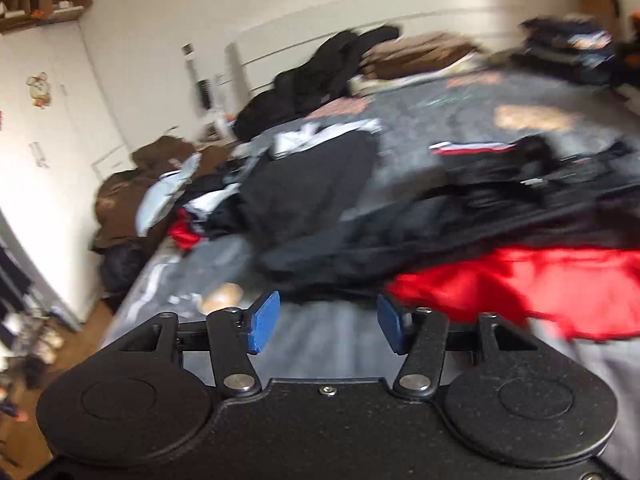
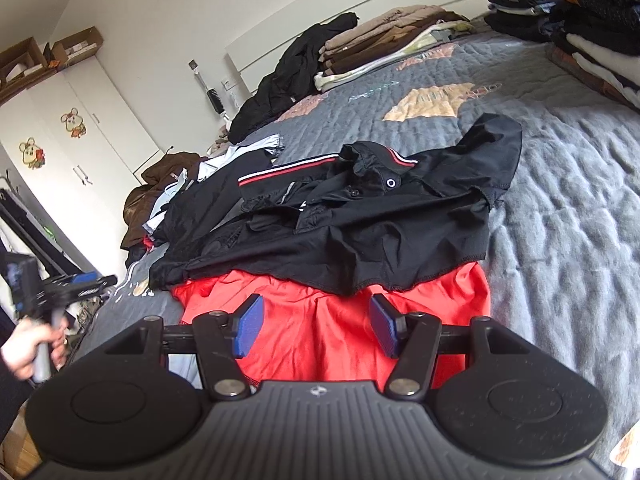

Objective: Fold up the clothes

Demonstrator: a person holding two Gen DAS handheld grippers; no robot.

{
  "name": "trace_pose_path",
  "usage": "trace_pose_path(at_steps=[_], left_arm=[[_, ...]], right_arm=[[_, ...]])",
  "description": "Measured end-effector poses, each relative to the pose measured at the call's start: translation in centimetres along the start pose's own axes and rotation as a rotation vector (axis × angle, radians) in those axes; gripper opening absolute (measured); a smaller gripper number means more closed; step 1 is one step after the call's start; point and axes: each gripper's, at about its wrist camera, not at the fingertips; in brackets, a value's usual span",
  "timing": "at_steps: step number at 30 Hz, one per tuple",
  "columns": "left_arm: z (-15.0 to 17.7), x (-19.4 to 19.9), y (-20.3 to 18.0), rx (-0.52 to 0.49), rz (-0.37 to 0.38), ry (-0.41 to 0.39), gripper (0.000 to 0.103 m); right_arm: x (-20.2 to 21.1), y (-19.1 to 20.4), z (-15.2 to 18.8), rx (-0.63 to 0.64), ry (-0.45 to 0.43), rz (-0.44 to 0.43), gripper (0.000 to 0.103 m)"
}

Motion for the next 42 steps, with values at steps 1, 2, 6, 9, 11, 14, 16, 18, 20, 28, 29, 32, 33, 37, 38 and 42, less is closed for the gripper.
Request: trace_pose_path(at_steps=[1,2,6,9,11,14,16,18,20,28,29,32,33,37,38,42], left_arm=[[0.2,2.1,-1.0,0.033,0.043,-0.021,0.061],[0.5,3.9,-1.8,0.07,0.08,-0.041,0.062],[2.1,8.0,-4.9,0.171,0.174,-0.087,0.065],[3.7,9.6,-6.3,0.27,0.213,-0.109,0.065],[5.1,10.0,-6.6,0.332,0.238,-0.095,0.065],[6.3,10.8,-7.4,0.308,0.264,-0.078,0.065],[6.8,11.4,-8.1,0.255,0.278,-0.068,0.065],[7.4,11.7,-8.5,0.218,0.297,-0.055,0.066],[8.3,11.7,-8.7,0.202,0.313,-0.04,0.068],[9.7,12.0,-8.0,0.214,0.337,-0.02,0.069],[9.6,12.1,-8.0,0.21,0.343,-0.027,0.071],[9.5,12.2,-8.0,0.202,0.357,-0.033,0.073],[9.4,12.1,-8.1,0.201,0.361,-0.028,0.073],[9.1,12.2,-8.5,0.185,0.375,-0.033,0.073],[9.0,12.4,-8.6,0.181,0.381,-0.039,0.073],[8.9,12.7,-8.9,0.161,0.389,-0.054,0.075]], right_arm=[[0.1,0.5,0.0,0.013,0.003,-0.005,0.058],[0.3,1.0,0.2,0.027,0.006,-0.01,0.058],[1.8,3.0,1.2,0.082,0.017,-0.012,0.058],[3.5,4.1,2.5,0.091,0.034,-0.003,0.058],[4.9,4.8,3.2,0.111,0.039,0.01,0.058],[7.1,5.6,4.3,0.137,0.045,0.029,0.06],[8.6,5.9,5.2,0.158,0.044,0.044,0.075],[9.9,6.3,6.3,0.194,0.039,0.055,0.085],[11.1,6.6,7.3,0.221,0.035,0.06,0.091],[14.5,5.0,8.9,0.213,0.107,0.133,0.093],[14.9,4.5,8.7,0.218,0.122,0.154,0.093],[15.8,2.4,8.3,0.192,0.163,0.199,0.093],[15.9,1.7,8.2,0.167,0.177,0.205,0.093],[15.2,-0.4,9.0,0.024,0.255,0.172,0.093],[14.9,-0.5,9.4,0.01,0.265,0.169,0.093],[13.6,-1.0,10.8,-0.008,0.303,0.174,0.093]])
Point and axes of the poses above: each gripper's, at about its wrist camera, not at the fingertips, and x roughly against the way its jaws point, y to its left, z to its underside, and after that the axes turned 12 degrees about -y, right-handed
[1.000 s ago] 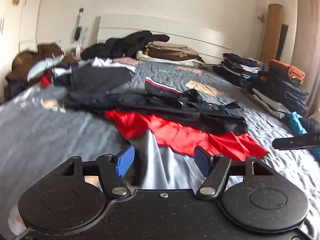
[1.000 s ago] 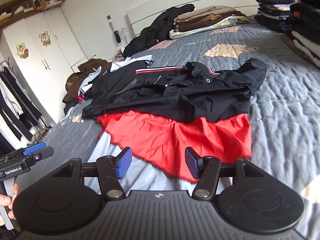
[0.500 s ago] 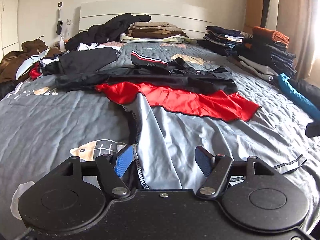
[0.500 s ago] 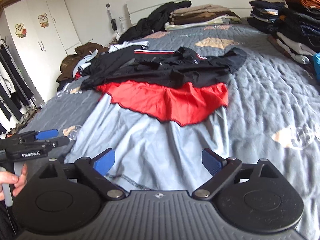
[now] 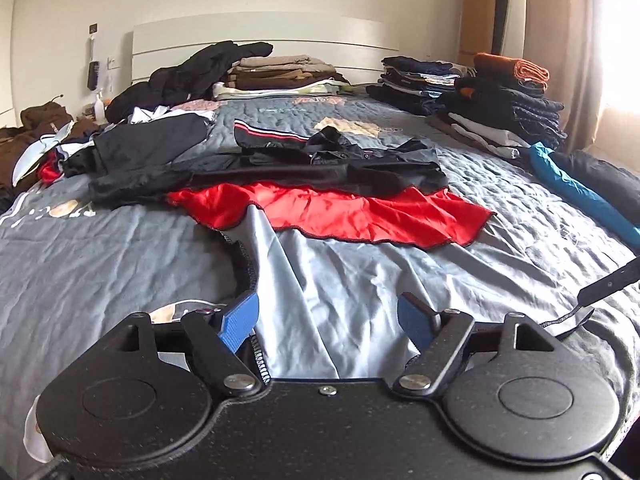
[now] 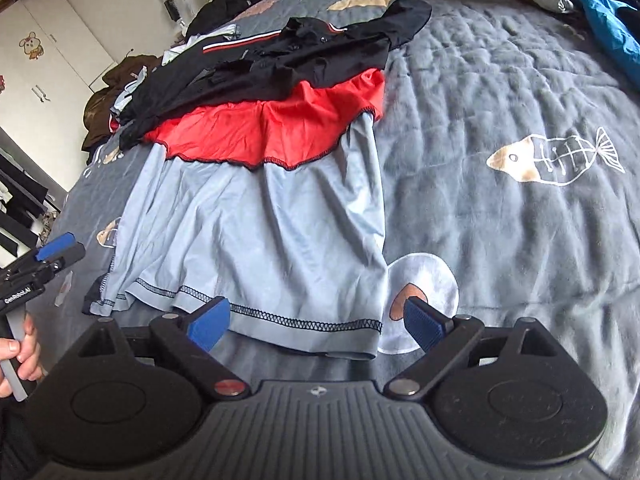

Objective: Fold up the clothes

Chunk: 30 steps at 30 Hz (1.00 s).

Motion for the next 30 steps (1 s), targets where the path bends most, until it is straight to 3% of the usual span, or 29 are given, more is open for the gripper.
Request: trace_pose_path(at_steps=[5,9,11,12,13,15,20,22,27,30], left_arm=[[-0.1,0.0,0.4,0.014,-0.008,0.003,0.075],[-0.1,-0.1,0.5,0.012,-0.014,0.003,0.075],[-0.2,-0.1,0.4,0.01,-0.017,0.002,0.075],[-0.2,-0.1,0.4,0.009,-0.017,0.002,0.075],[-0.3,0.0,0.4,0.009,-0.015,0.0,0.075],[-0.3,0.0,0.4,0.008,-0.017,-0.002,0.075],[-0.4,0.0,0.9,0.012,-0.032,0.001,0.075],[-0.6,0.1,1.4,0.014,-0.042,-0.001,0.075],[-1.3,0.5,3.0,0.048,-0.072,-0.009,0.075],[-1.7,0.4,4.2,0.031,-0.057,0.052,0.075]], right_arm=[[-1.5,-1.2,0.7,-0.045,0.028,0.035,0.093],[-1.7,-1.4,1.0,-0.072,0.012,0.002,0.089],[-1.8,-1.3,1.0,-0.112,0.011,-0.06,0.078],[-1.9,-1.0,1.0,-0.127,0.015,-0.081,0.062],[-2.0,-0.6,0.9,-0.119,0.016,-0.078,0.038],[-2.3,0.3,0.9,-0.083,0.02,-0.06,0.013],[-2.9,0.0,0.7,-0.141,0.019,-0.062,0.012],[-2.7,-0.1,0.6,-0.137,0.005,-0.045,0.005],[1.5,-0.6,-1.1,-0.16,-0.104,-0.05,0.004],[4.6,-0.6,-3.0,-0.124,-0.16,-0.044,0.004]])
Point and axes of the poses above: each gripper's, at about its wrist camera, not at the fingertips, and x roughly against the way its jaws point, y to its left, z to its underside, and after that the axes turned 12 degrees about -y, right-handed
